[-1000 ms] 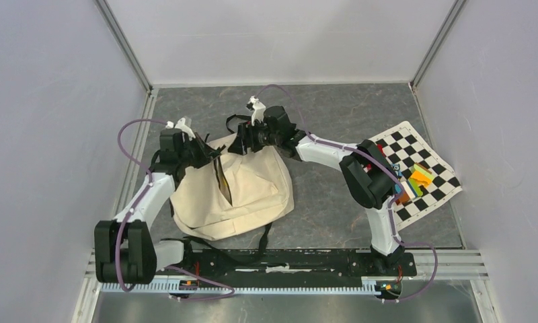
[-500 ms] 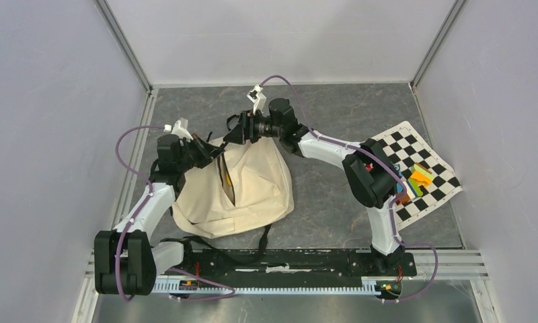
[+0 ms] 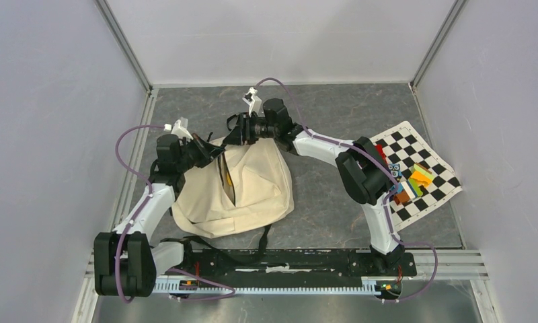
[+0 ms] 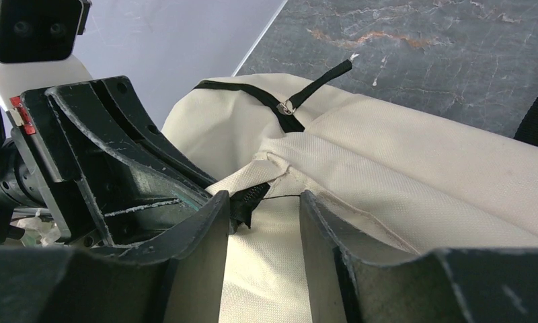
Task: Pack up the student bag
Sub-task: Zip the student bag at the center of the board.
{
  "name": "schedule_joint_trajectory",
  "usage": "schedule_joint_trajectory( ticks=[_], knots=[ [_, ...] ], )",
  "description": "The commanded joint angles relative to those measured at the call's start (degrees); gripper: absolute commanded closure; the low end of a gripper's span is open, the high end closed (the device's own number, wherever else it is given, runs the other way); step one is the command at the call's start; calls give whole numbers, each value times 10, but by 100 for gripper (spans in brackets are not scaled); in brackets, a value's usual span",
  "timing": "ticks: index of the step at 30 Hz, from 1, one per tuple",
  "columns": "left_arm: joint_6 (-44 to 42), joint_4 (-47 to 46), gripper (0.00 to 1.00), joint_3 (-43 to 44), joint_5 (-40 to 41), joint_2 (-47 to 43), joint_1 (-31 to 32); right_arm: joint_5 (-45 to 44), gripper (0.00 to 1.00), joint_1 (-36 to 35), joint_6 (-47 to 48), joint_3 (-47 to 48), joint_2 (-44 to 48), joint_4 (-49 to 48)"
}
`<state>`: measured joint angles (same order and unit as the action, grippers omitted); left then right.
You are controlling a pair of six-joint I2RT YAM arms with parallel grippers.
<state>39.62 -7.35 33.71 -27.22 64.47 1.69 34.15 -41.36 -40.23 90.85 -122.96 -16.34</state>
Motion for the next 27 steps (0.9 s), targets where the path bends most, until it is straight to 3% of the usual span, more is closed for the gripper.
schedule_joint_trajectory(
  ticks=[1,3,8,10,18,22,27],
  knots=[
    [19,-67,98,13,-36,-21,3,5,56,-15,8,12,-2,3],
    [17,-66,98,13,-37,-22,3,2,63,-19,6,7,-1,-5],
    [4,-40,98,20,-37,-26,3,9,98,-24,-29,-18,11,-69],
    [-15,-3,96,34,-33,-26,3,-1,100,-26,-25,-32,29,-82],
    [-83,146,48,72,29,-79,3,-56,100,-31,9,-85,97,-43],
    [-95,194,44,86,67,-89,3,-72,100,-45,16,-102,121,-29],
    [-88,228,44,121,80,-37,3,-90,100,-66,32,-109,127,0]
  ],
)
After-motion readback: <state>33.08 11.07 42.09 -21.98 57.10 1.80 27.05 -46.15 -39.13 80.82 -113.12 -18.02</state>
